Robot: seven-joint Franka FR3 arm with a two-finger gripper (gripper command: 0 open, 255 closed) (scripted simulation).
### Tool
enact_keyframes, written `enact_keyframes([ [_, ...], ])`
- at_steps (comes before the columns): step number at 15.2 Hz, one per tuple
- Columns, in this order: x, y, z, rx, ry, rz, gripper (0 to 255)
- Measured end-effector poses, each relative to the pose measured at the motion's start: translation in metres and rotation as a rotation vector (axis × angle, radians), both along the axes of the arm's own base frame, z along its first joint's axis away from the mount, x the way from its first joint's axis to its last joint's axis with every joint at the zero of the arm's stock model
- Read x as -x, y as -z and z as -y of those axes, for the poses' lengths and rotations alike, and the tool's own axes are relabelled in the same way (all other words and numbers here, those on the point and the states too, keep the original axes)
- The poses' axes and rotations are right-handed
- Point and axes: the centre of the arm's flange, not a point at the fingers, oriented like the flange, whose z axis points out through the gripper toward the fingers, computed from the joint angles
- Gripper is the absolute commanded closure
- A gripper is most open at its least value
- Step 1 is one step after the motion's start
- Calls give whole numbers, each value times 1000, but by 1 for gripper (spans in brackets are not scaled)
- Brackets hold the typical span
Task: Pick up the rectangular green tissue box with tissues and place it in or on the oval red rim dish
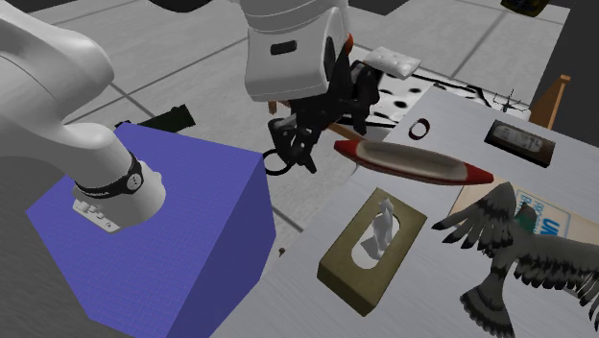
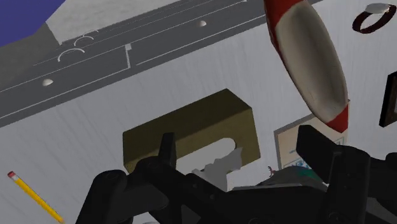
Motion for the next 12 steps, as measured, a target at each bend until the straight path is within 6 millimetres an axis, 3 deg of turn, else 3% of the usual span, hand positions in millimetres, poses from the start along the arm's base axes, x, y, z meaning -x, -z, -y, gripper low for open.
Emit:
enact_keyframes([
  [6,-50,39,18,-35,229,90,0],
  [12,-65,72,17,-42,267,105,0],
])
